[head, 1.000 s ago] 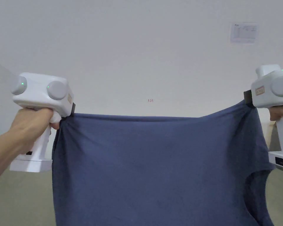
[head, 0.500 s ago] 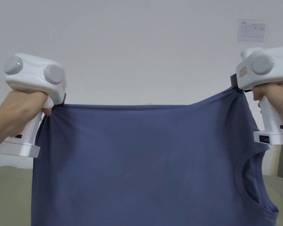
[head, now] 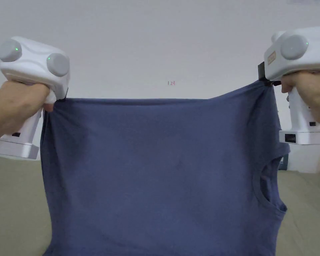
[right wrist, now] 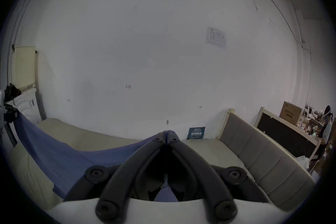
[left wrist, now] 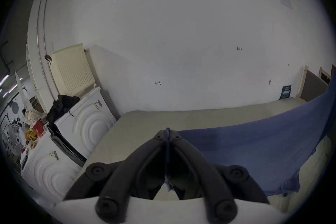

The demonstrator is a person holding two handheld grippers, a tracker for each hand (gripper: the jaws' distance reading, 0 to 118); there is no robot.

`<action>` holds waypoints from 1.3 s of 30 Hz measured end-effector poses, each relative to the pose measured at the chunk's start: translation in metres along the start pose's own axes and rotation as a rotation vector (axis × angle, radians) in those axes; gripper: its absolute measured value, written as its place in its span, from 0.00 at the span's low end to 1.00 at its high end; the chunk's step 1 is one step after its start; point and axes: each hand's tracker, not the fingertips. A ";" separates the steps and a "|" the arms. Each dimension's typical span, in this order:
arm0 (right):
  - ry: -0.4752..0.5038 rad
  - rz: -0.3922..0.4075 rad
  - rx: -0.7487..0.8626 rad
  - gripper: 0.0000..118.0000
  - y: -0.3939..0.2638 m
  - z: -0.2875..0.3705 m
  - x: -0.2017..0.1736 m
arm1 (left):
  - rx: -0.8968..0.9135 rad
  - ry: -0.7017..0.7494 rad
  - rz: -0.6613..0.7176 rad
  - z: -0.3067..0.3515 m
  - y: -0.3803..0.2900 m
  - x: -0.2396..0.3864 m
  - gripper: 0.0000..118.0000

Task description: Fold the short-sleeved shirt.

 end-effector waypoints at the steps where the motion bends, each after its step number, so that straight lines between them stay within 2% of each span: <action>1: 0.005 -0.004 -0.008 0.01 -0.011 -0.006 0.000 | -0.001 0.001 -0.005 -0.007 -0.009 0.003 0.01; 5: 0.015 -0.004 -0.083 0.01 -0.057 -0.025 -0.002 | -0.061 -0.013 -0.007 -0.032 -0.050 0.012 0.01; 8: 0.039 -0.035 -0.122 0.01 -0.095 -0.023 -0.002 | -0.089 -0.037 -0.007 -0.039 -0.083 0.016 0.01; 11: 0.038 0.009 -0.161 0.01 -0.131 -0.009 0.000 | -0.099 -0.041 -0.040 -0.032 -0.117 0.020 0.01; 12: 0.031 -0.006 -0.158 0.01 -0.141 0.000 0.003 | -0.108 -0.047 -0.068 -0.026 -0.128 0.018 0.01; 14: 0.061 -0.056 -0.175 0.01 -0.159 0.024 0.011 | -0.111 -0.069 -0.055 -0.010 -0.146 0.011 0.01; 18: 0.081 -0.040 -0.197 0.01 -0.193 0.084 0.028 | -0.115 -0.110 -0.068 0.048 -0.191 -0.002 0.01; 20: 0.093 -0.070 -0.219 0.01 -0.213 0.118 0.038 | -0.127 -0.122 -0.074 0.075 -0.214 -0.010 0.01; 24: 0.119 -0.058 -0.233 0.01 -0.256 0.193 0.049 | -0.149 -0.155 -0.072 0.130 -0.272 -0.029 0.01; 27: 0.137 -0.079 -0.245 0.01 -0.292 0.244 0.057 | -0.177 -0.186 -0.091 0.168 -0.320 -0.041 0.01; 34: 0.196 -0.070 -0.329 0.01 -0.391 0.340 0.061 | -0.219 -0.225 -0.050 0.236 -0.434 -0.076 0.01; 35: 0.183 -0.067 -0.345 0.01 -0.402 0.349 0.061 | -0.228 -0.227 -0.051 0.244 -0.446 -0.081 0.01; 37: 0.197 -0.126 -0.363 0.01 -0.425 0.365 0.068 | -0.250 -0.252 -0.003 0.258 -0.463 -0.093 0.01; 39: 0.198 -0.132 -0.375 0.01 -0.439 0.381 0.070 | -0.243 -0.256 0.037 0.275 -0.477 -0.104 0.01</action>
